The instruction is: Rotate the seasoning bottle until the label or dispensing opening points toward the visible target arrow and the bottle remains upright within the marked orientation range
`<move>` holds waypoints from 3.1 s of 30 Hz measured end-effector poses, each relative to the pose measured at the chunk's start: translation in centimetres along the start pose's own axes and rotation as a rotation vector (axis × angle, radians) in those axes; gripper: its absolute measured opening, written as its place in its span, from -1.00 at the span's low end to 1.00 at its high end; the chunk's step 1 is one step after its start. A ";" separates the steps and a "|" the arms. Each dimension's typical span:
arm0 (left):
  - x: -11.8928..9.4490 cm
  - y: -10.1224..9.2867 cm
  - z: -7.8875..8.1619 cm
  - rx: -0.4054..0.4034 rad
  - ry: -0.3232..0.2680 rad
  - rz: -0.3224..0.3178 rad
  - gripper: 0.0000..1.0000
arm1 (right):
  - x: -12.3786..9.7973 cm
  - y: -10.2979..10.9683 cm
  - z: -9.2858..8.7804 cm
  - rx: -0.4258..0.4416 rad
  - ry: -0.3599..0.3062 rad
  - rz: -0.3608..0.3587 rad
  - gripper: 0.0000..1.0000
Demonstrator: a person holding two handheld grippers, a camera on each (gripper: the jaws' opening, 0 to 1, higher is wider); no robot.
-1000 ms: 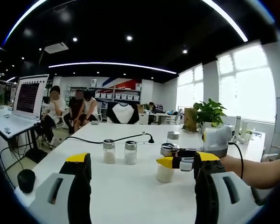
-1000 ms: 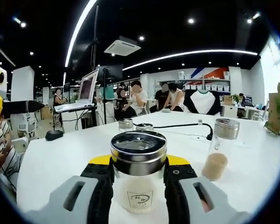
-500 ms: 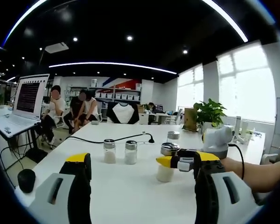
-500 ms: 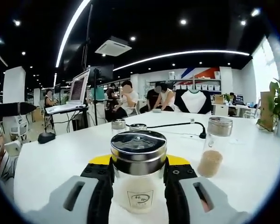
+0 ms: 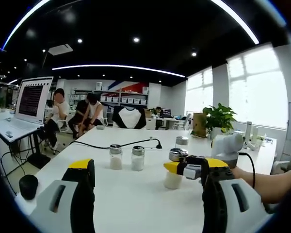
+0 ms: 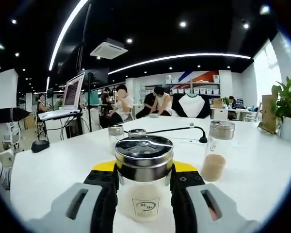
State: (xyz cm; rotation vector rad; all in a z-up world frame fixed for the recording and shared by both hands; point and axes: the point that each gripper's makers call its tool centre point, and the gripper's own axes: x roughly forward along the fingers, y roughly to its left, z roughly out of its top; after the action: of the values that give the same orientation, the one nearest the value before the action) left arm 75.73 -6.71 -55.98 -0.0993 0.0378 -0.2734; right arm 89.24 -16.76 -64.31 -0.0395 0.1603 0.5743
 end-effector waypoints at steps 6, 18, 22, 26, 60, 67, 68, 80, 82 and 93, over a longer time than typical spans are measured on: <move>0.0 -0.1 0.1 0.000 -0.002 -0.002 0.91 | 0.1 -0.2 0.0 -0.003 -0.010 -0.023 -0.20; 0.1 -0.1 -0.3 -0.004 0.013 -0.005 0.90 | 0.1 -0.2 -0.1 0.006 0.015 -0.070 -0.20; 0.0 -0.3 -0.2 -0.004 0.012 0.000 0.90 | 0.1 -0.2 -0.1 0.006 0.005 -0.081 -0.20; 0.0 -0.2 -0.3 -0.006 0.014 0.004 0.90 | 0.1 -0.2 -0.1 0.005 0.001 -0.073 -0.20; -0.1 -0.1 -0.4 -0.005 0.024 0.002 0.89 | -2.6 1.1 1.9 0.028 -0.013 0.140 0.14; 0.0 0.3 -0.4 -0.005 0.024 0.004 0.89 | -2.6 -0.3 2.0 0.011 -0.018 0.206 0.12; 0.0 0.3 -0.4 -0.006 0.024 0.005 0.89 | -2.6 -0.2 2.1 0.005 -0.023 0.225 0.12; -0.1 0.0 -0.2 -0.006 0.020 0.007 0.89 | -3.3 0.6 2.0 -0.084 -0.031 0.463 0.09; -0.2 -0.2 -0.1 -0.006 0.018 0.009 0.89 | -3.6 1.1 2.3 -0.056 -0.048 0.520 0.09; -0.2 0.4 0.0 -0.008 0.013 0.013 0.89 | -2.9 1.5 1.8 -0.103 -0.029 0.629 0.00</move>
State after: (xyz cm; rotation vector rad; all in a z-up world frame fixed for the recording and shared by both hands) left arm 75.62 -6.30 -55.97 -0.1047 0.0528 -0.2613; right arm 86.34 -16.93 -62.07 -0.0817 0.1125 1.2099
